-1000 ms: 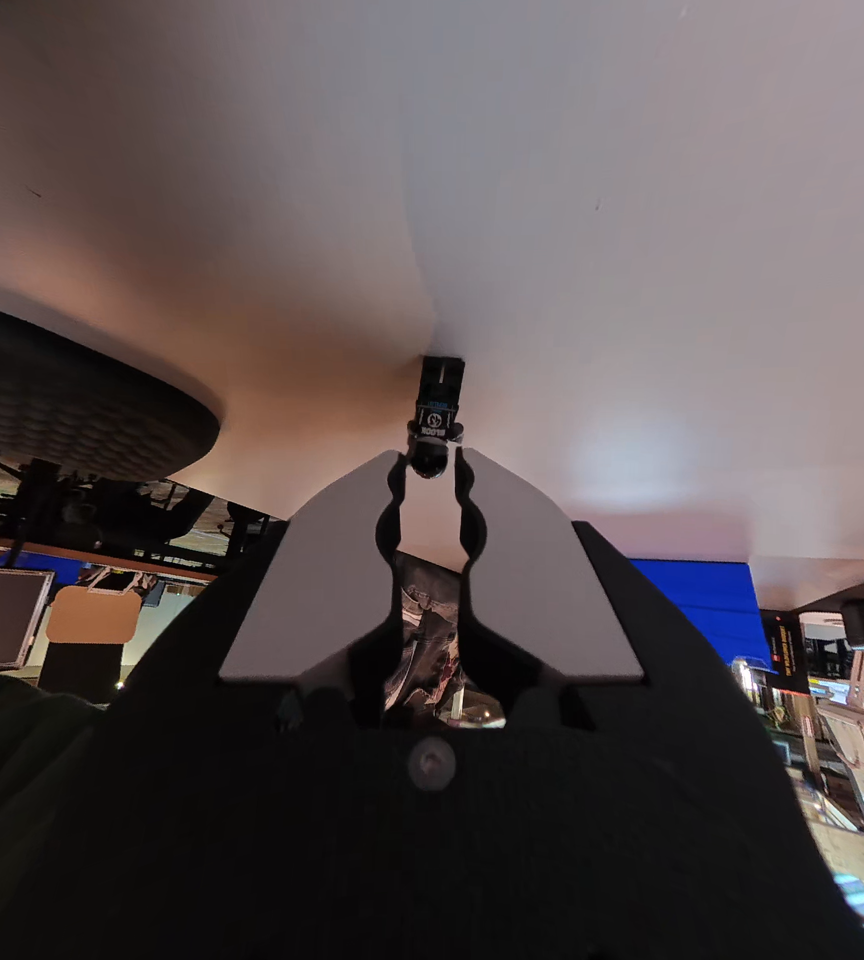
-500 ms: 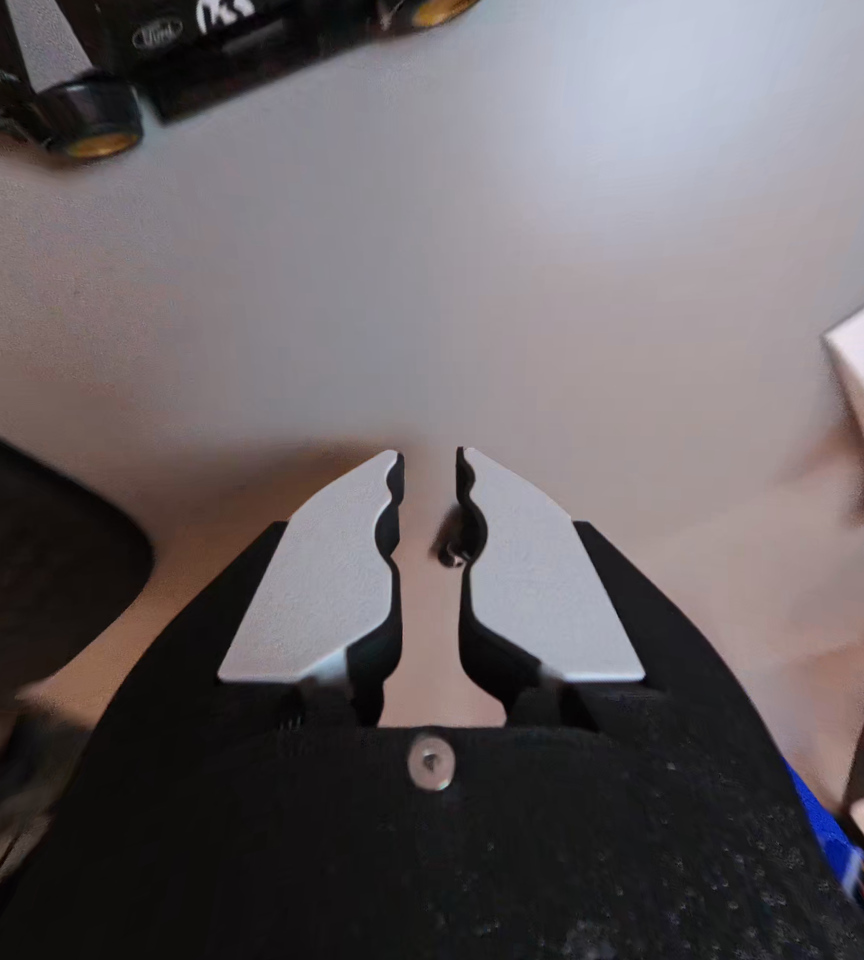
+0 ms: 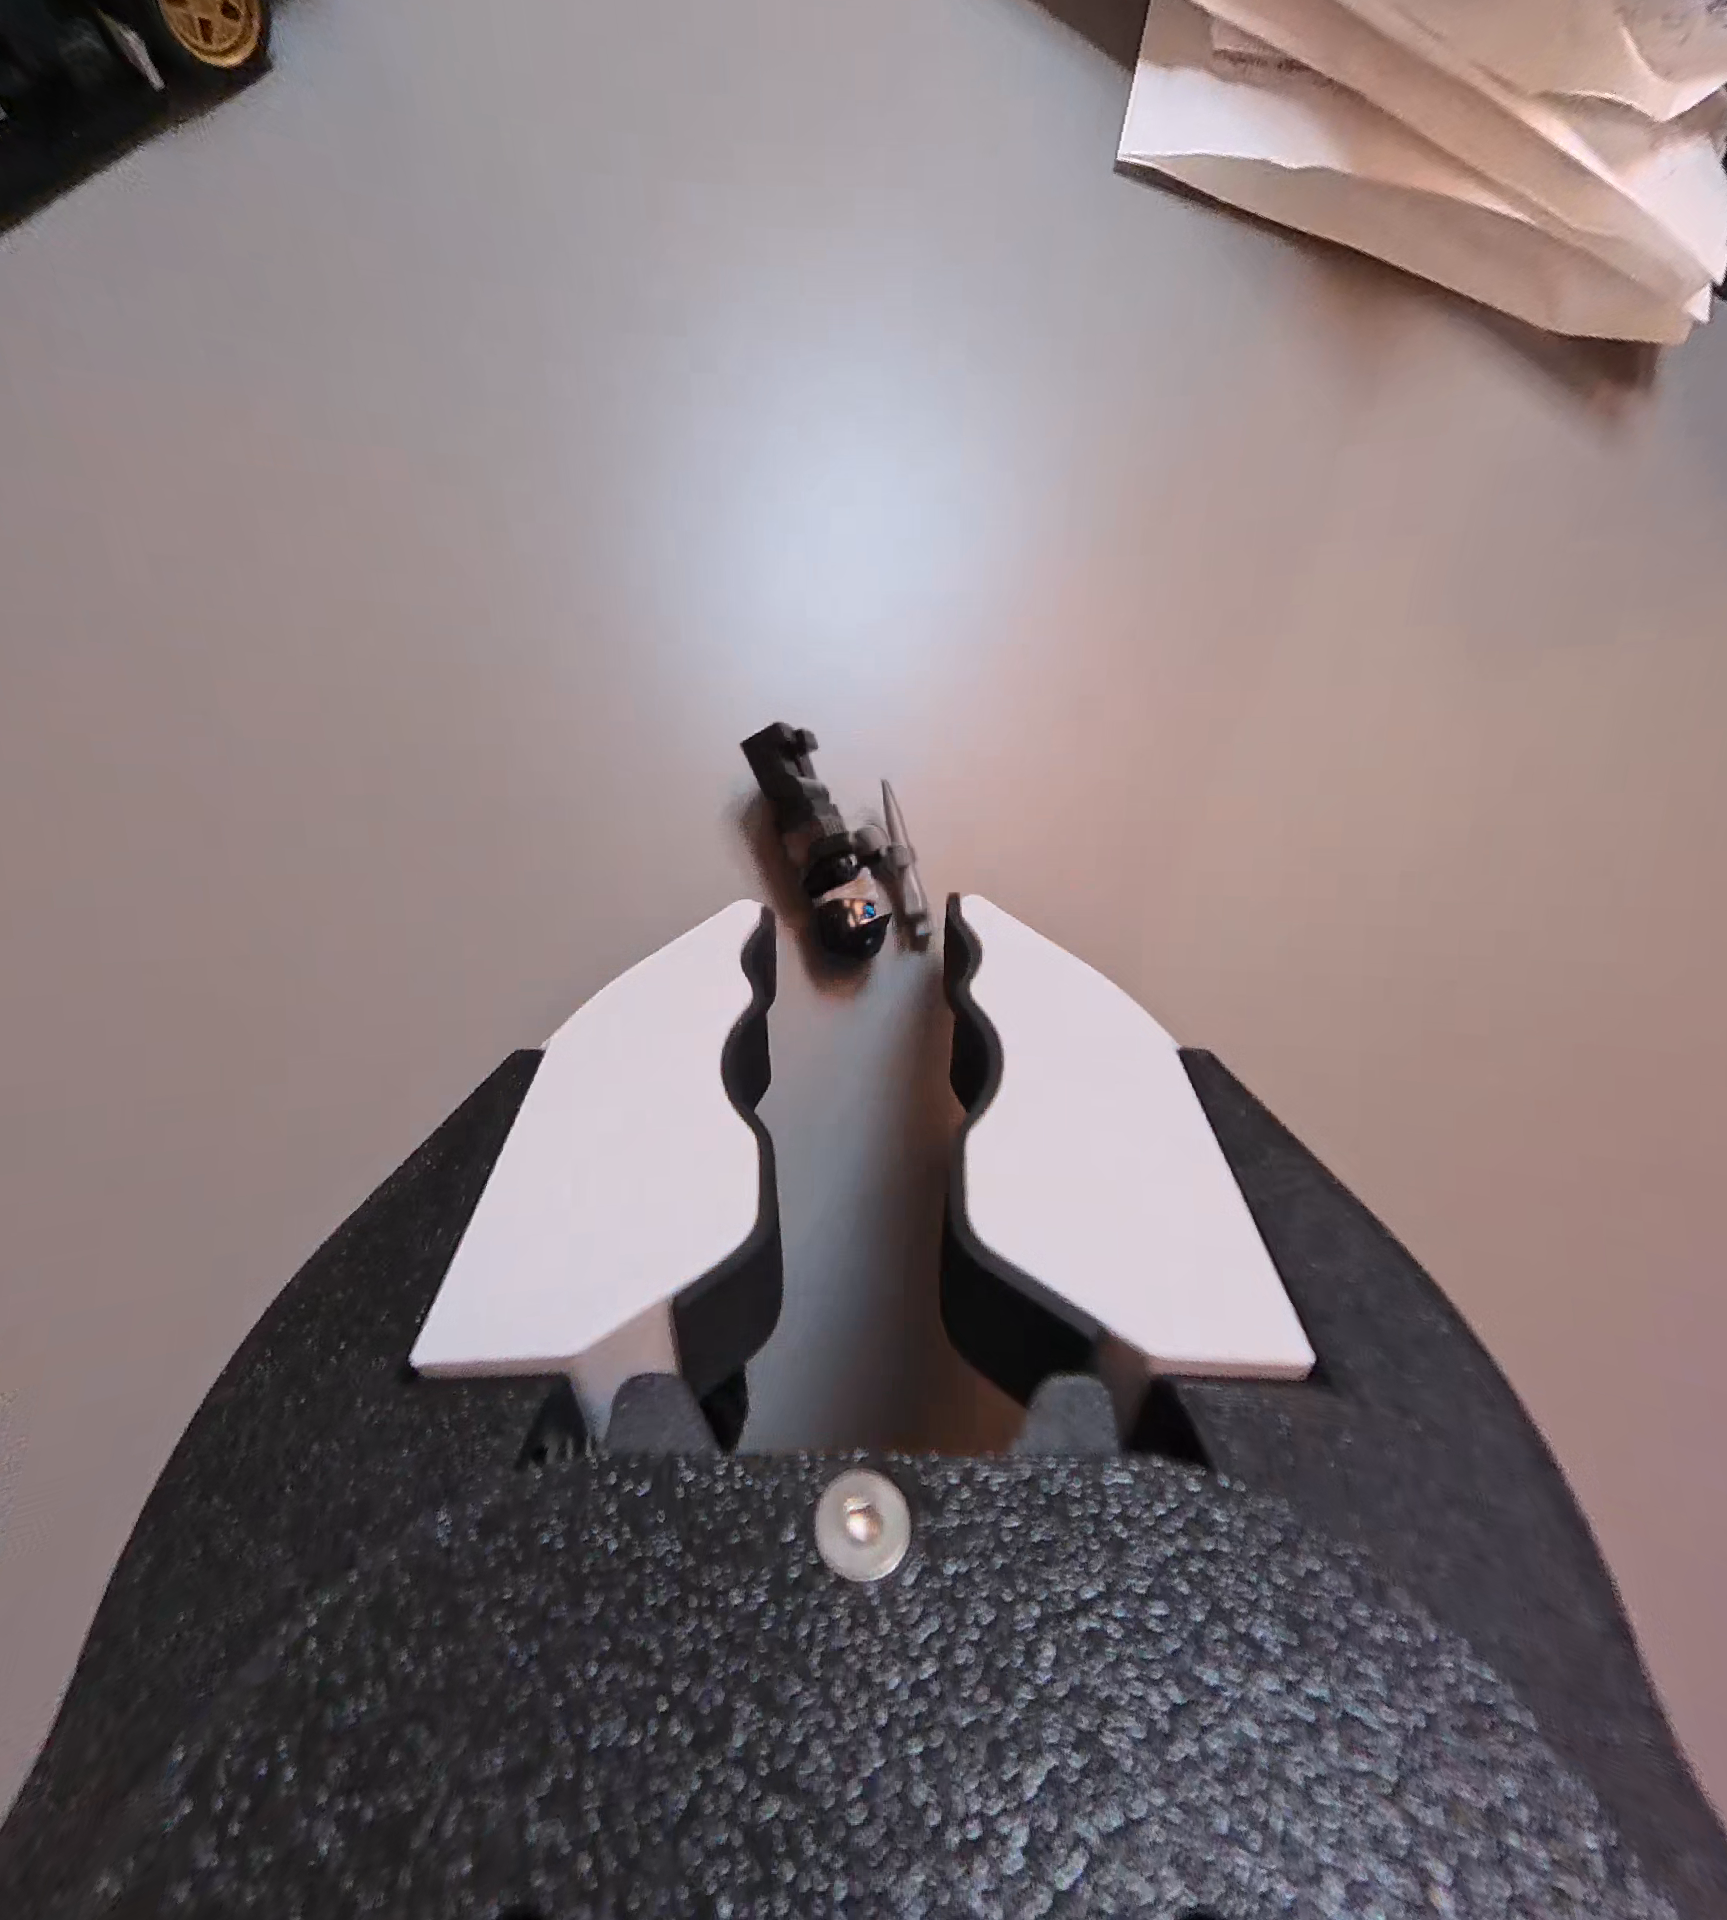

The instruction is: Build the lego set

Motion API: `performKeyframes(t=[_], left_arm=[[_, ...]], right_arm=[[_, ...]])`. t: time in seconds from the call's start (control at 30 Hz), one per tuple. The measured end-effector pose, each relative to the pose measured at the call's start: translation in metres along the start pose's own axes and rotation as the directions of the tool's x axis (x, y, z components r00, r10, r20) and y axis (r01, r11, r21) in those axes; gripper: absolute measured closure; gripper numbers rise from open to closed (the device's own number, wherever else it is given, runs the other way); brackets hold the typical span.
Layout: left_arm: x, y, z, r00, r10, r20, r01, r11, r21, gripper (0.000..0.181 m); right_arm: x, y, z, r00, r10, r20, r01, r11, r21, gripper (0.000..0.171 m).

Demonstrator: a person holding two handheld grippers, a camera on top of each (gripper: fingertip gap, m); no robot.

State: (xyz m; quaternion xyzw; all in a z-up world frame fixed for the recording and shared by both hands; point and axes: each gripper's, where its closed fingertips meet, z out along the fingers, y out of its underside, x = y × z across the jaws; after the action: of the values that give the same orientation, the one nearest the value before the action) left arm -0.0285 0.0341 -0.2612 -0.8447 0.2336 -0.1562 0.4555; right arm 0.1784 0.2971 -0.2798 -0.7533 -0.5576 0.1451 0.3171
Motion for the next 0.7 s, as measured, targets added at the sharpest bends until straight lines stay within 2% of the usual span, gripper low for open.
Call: performKeyframes(t=[0.23, 0.3, 0.37, 0.43, 0.5, 0.57, 0.63, 0.7], left_arm=[[0.001, -0.003, -0.001, 0.999, 0.027, 0.025, -0.028, 1.0, 0.014, 0.126], [0.003, -0.01, -0.001, 1.0, 0.007, 0.003, -0.007, 0.999, 0.04, 0.126], [0.007, -0.026, -0.002, 0.998, -0.02, -0.055, 0.024, 0.996, 0.086, 0.125], [0.017, -0.052, -0.002, 0.979, -0.099, -0.178, 0.127, 0.981, 0.15, 0.123], [0.023, -0.082, -0.005, 0.927, -0.196, -0.319, 0.275, 0.935, 0.224, 0.123], [0.032, -0.105, -0.007, 0.875, -0.231, -0.425, 0.364, 0.893, 0.264, 0.123], [0.039, -0.113, -0.008, 0.877, -0.206, -0.435, 0.352, 0.891, 0.288, 0.122], [0.043, -0.114, -0.013, 0.9, -0.173, -0.4, 0.315, 0.892, 0.324, 0.126]], right_arm=[[-0.004, -0.001, 0.003, 0.993, -0.022, 0.118, 0.024, 1.0, -0.015, 0.151], [-0.013, -0.016, -0.005, 0.989, -0.089, 0.119, 0.081, 0.994, 0.072, 0.151], [-0.038, -0.048, -0.024, 0.969, -0.229, 0.094, 0.207, 0.959, 0.193, 0.151], [-0.077, -0.087, -0.049, 0.885, -0.465, -0.029, 0.452, 0.841, 0.296, 0.151], [-0.13, -0.12, -0.07, 0.748, -0.651, -0.128, 0.647, 0.673, 0.357, 0.151], [-0.181, -0.143, -0.083, 0.598, -0.771, -0.221, 0.777, 0.488, 0.399, 0.151], [-0.218, -0.158, -0.089, 0.437, -0.836, -0.331, 0.87, 0.3, 0.391, 0.151], [-0.244, -0.167, -0.091, 0.318, -0.858, -0.404, 0.913, 0.162, 0.376, 0.151]])
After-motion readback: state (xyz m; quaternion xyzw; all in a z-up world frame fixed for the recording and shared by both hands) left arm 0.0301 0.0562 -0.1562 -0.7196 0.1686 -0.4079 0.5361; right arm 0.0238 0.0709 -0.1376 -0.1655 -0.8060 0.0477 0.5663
